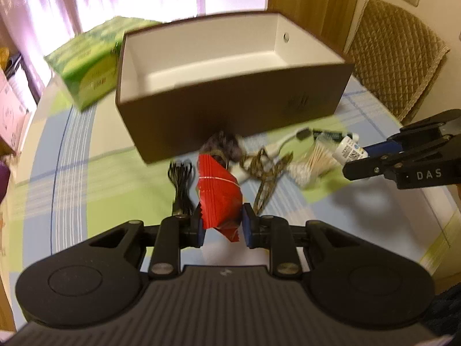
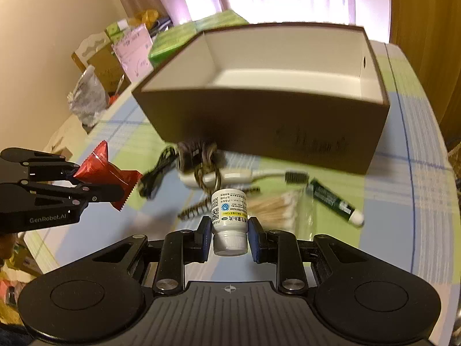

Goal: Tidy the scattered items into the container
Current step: 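Carry the red packet and pill bottle over the box with both tools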

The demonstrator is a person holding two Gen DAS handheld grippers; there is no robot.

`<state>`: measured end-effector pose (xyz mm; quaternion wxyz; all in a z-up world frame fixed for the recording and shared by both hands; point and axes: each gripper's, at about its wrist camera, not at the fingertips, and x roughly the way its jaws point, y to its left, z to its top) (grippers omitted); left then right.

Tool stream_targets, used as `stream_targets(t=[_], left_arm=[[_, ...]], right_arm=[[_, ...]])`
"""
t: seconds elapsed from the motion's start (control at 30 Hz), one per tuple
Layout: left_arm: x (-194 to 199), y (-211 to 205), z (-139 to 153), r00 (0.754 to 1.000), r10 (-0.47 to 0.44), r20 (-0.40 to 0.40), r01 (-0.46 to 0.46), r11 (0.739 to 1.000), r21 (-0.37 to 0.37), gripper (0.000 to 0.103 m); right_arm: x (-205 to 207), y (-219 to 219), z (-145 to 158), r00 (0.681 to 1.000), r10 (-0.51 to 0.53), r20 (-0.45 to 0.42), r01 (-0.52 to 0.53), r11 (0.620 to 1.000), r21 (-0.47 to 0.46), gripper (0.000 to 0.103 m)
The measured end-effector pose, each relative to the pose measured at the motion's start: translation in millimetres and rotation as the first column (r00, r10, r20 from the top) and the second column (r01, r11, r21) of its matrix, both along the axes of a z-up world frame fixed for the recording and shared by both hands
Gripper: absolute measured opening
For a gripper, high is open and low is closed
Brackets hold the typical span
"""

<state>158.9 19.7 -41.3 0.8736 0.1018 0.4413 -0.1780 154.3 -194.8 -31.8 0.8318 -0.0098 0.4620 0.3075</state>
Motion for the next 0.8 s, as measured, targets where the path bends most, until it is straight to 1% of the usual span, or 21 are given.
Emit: stream_targets(t=[0.27,0.43,0.57,0.63,0.8], left_arm=[[16.8,-1.0,31.2,0.997,-0.028,0.077,0.029,0.999,-0.012,0.021],[36.2,1.0,50.9,0.993,-0.033,0.116,0.038,0.998,-0.044,0.021],[56.5,-4.2,61.7,0.988,-0.050,0.143,0.057,0.997,-0.044,0.021],[69.3,-8.1,65.4,0.987,-0.060,0.152,0.068,0.997,-0.046,0.021],[104.1,-19.4,69.2,0.985,-0.102,0.143,0.112,0.992,-0.062,0.021]], right_arm=[[22.2,-2.3,34.2,0.998,-0.021,0.067,0.018,0.999,0.047,0.029],[41.5,-3.4,52.9,0.992,-0.045,0.116,0.037,0.997,0.066,0.029],[57.3,-1.3,64.5,0.986,-0.049,0.161,0.039,0.997,0.066,0.029],[68.4,1.0,68.2,0.983,-0.048,0.178,0.036,0.997,0.068,0.029],[100.1,10.3,71.6,0.979,-0.041,0.197,0.028,0.997,0.070,0.029]])
